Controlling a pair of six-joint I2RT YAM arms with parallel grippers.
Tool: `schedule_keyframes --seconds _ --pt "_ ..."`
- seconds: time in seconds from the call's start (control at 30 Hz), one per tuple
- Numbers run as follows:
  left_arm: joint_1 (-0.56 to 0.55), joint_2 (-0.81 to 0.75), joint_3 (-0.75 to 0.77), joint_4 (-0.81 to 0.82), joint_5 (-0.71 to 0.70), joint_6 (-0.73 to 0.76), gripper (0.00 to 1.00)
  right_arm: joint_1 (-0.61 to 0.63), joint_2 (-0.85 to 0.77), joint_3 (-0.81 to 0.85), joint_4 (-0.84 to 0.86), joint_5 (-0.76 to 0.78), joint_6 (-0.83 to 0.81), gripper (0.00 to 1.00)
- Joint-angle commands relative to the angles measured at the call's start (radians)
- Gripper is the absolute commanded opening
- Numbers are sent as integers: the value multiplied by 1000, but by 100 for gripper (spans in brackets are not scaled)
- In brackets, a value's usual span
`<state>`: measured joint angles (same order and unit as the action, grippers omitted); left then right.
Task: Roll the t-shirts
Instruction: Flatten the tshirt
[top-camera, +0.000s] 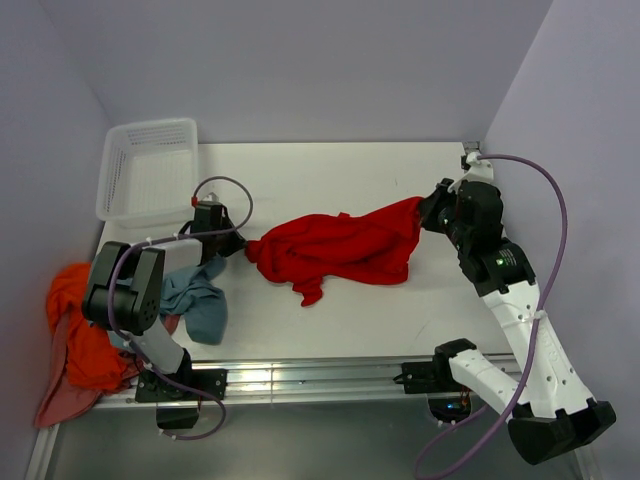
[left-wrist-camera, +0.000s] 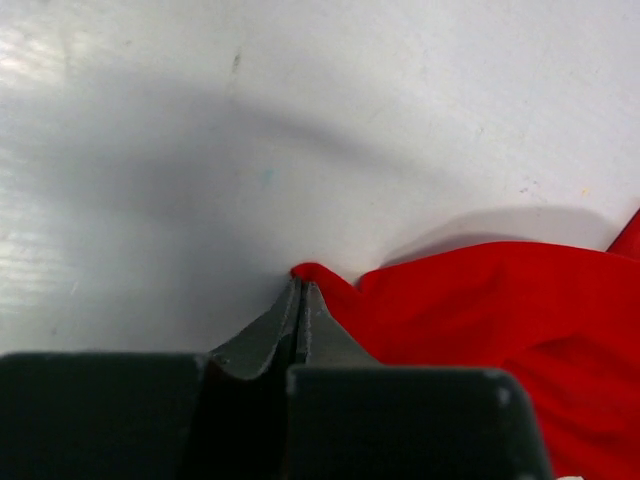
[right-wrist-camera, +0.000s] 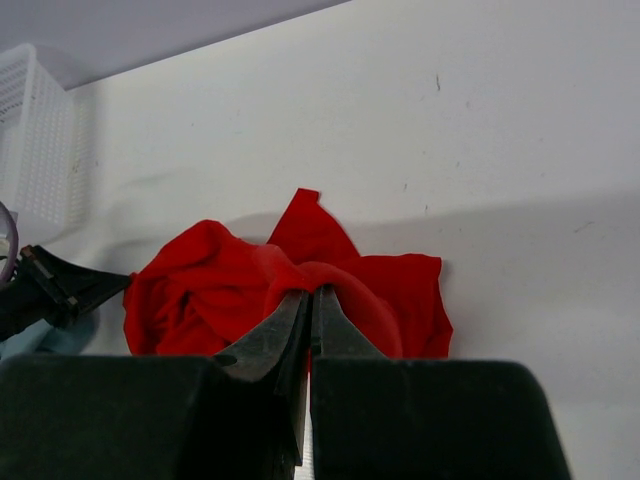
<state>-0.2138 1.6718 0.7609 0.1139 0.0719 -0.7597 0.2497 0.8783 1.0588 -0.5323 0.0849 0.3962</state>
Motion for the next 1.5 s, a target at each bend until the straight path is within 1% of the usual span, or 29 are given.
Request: schedule_keyframes --seconds 0.0,0.13,0.23,0.3,0.37,0.4,0.43,0.57,0.7,0.83,0.97,1.13,1.27,1.3,1.4,1.47 --pt "-21 49 34 -32 14 40 0 -7 -22 -2 43 -5 4 0" --pt "-24 33 86 -68 -12 69 0 -13 -21 -13 58 -7 18 0" --pt "-25 -29 116 -111 -33 83 0 -17 -12 -14 74 3 38 0" --pt "-27 -96 146 -149 -67 85 0 -21 2 -3 77 3 46 0" --pt "-27 -165 170 -190 -67 86 0 -21 8 6 83 -2 61 0" --pt "-27 -188 175 -201 -108 89 0 -23 11 16 86 -4 64 0" --pt "-27 -213 179 -223 -116 94 0 -23 13 23 86 -7 67 0" --pt "-27 -355 201 -241 -149 105 0 -26 28 73 83 -11 70 0" --pt "-27 -440 251 -237 -164 128 0 -43 83 203 61 -33 78 0" --pt "-27 -481 386 -322 -231 123 0 -89 166 346 31 -105 101 0" --pt "-25 -561 466 -401 -300 123 0 -130 188 493 -17 -132 113 0" --pt "-25 -707 528 -419 -342 154 0 -148 137 579 -37 -132 113 0" --pt "-25 -787 575 -431 -340 183 0 -151 27 566 6 -106 118 0" --pt "-25 -800 583 -433 -331 187 0 -150 -25 557 41 -103 119 0" --pt "-25 -848 592 -407 -327 201 0 -150 -97 523 109 -97 119 0" --pt "-25 -854 594 -392 -328 206 0 -150 -110 520 129 -96 113 0"
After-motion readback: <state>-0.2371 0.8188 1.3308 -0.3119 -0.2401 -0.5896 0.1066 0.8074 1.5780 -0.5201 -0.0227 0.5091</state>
